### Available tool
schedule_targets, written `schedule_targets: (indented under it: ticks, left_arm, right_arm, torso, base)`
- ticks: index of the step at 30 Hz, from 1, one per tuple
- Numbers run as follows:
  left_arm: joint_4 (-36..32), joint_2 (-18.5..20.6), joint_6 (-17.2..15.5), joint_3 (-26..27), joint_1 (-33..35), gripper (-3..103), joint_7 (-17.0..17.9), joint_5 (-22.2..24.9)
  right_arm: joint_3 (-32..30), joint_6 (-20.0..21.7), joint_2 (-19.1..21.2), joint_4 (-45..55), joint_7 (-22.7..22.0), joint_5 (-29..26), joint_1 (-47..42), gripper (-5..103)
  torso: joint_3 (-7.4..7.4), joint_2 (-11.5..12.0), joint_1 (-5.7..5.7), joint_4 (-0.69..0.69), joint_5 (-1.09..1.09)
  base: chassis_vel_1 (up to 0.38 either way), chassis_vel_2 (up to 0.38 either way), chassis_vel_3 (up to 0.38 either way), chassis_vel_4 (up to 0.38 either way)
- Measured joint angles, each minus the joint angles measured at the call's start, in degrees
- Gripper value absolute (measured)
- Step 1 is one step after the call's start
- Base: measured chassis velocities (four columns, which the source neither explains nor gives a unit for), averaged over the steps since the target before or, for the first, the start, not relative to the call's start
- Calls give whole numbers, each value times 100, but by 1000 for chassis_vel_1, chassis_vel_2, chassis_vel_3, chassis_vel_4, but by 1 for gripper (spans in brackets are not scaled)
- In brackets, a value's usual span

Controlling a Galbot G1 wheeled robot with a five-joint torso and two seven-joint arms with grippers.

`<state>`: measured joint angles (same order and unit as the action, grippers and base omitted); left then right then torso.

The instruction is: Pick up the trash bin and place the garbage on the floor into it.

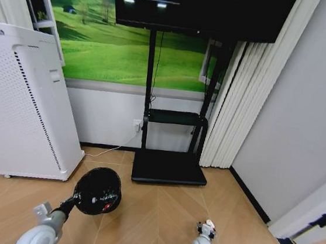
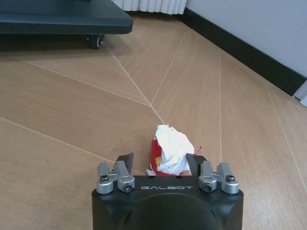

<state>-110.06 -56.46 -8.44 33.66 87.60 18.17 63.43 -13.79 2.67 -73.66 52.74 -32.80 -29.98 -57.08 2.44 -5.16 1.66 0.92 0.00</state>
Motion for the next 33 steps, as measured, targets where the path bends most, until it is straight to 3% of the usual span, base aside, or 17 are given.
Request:
schedule_targets:
  ticks: [4,7,12,13,16,20,33]
  left_arm:
    - [-17,0,0,46,38,4,-9,-1]
    - [-20,0,2,68,54,4,-18,-2]
    - [-42,0,6,127,89,4,-40,-4]
    - [-42,0,6,127,89,4,-40,-4]
    - [-55,2,8,161,107,4,-48,-2]
    - [-71,-5,11,181,132,4,-56,-2]
    - [-90,-41,20,191,161,4,-79,-43]
  right_arm:
    - [27,0,-24,2,-11,0,4,49]
    - [62,0,-24,25,-12,-40,0,43]
    - [93,-2,-36,44,-33,-63,-12,21]
    - [93,-2,-36,44,-33,-63,-12,21]
    - [97,-4,-48,57,-61,-66,-14,5]
    - [97,-5,-54,92,-94,-68,-22,1]
    - [-29,-5,-18,580,-273,-85,-231,0]
  torso:
    - [0,0,0,0,0]
    - [0,0,0,0,0]
    - [0,0,0,0,0]
    - [0,0,0,0,0]
    - [0,0,0,0,0]
    - [0,0,0,0,0]
    - [0,0,0,0,1]
  base:
    - [0,0,0,0]
    - [0,0,0,0]
    - [0,0,0,0]
    - [0,0,0,0]
    - [0,0,0,0]
    - [0,0,0,0]
    - [0,0,0,0]
